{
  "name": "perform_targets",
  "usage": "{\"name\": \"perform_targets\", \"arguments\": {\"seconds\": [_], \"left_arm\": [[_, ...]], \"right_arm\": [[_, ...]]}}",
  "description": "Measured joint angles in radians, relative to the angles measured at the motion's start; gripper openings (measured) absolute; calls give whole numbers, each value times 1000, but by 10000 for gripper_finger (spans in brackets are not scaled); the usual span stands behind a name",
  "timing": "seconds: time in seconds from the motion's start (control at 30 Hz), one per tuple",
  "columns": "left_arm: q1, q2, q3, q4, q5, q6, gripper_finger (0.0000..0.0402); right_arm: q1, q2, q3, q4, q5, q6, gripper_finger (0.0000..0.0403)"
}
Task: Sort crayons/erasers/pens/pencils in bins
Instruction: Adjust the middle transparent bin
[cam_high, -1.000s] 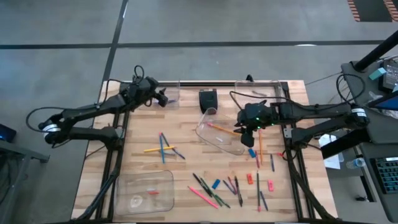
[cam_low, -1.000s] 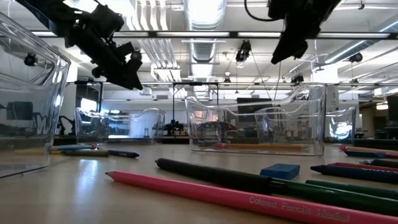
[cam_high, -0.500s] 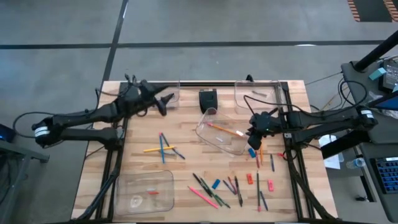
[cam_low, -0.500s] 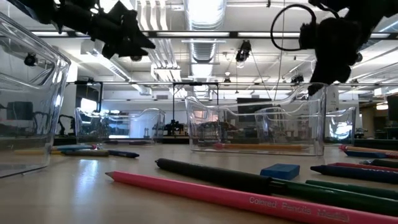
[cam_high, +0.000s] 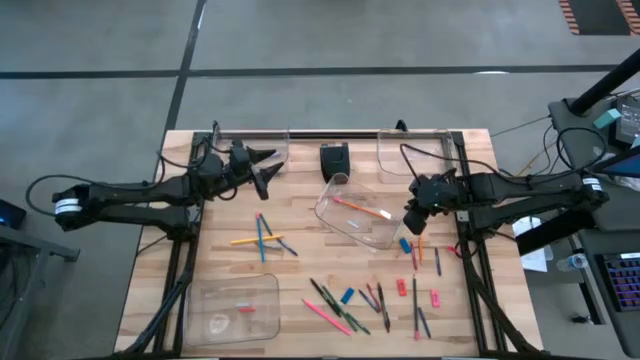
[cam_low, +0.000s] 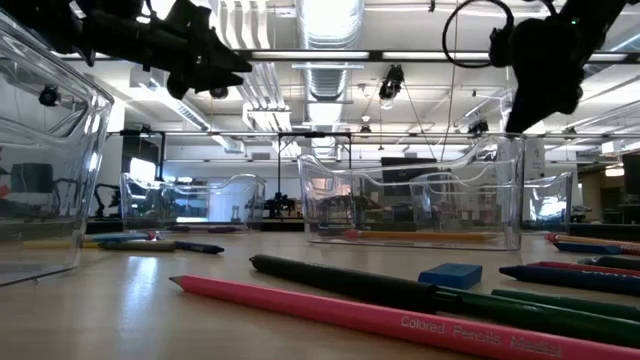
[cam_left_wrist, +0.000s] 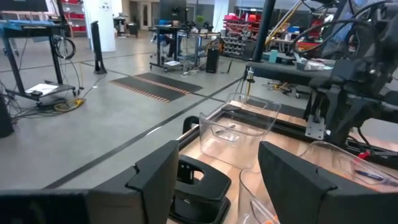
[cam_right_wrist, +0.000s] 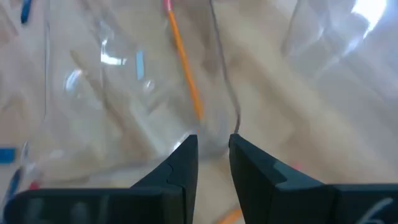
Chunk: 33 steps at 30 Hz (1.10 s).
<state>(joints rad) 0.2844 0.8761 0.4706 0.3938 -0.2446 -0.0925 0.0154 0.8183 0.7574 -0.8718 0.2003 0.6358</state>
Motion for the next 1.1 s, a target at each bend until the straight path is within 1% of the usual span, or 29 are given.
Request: {"name": "perform_targets", "arguments": {"seconds": [0.07, 0.13, 0.23, 0.4, 0.6, 0.73, 1.0, 1.1], "left_arm": [[0, 2, 0, 0, 0, 0, 207], [0, 2, 0, 0, -1, 1, 207], [0, 2, 0, -1, -1, 1, 207], [0, 5, 0, -1, -1, 1, 207], [0, 20, 0, -1, -1, 1, 207], [0, 32, 0, 1, -2, 1, 207], [0, 38, 0, 1, -2, 0, 207], [0, 42, 0, 9, -2, -2, 207]], "right_arm": [[0, 2, -1, -43, -68, 63, 84], [1, 2, -1, -75, -97, 119, 86], [6, 2, -3, -104, -95, 170, 85], [6, 8, -30, -102, -94, 186, 80], [25, 26, -111, 1, -93, 207, 79], [26, 38, -159, 83, -51, 200, 75], [23, 34, -158, 93, 155, 152, 78], [6, 33, -139, 94, 161, 125, 79]]}}
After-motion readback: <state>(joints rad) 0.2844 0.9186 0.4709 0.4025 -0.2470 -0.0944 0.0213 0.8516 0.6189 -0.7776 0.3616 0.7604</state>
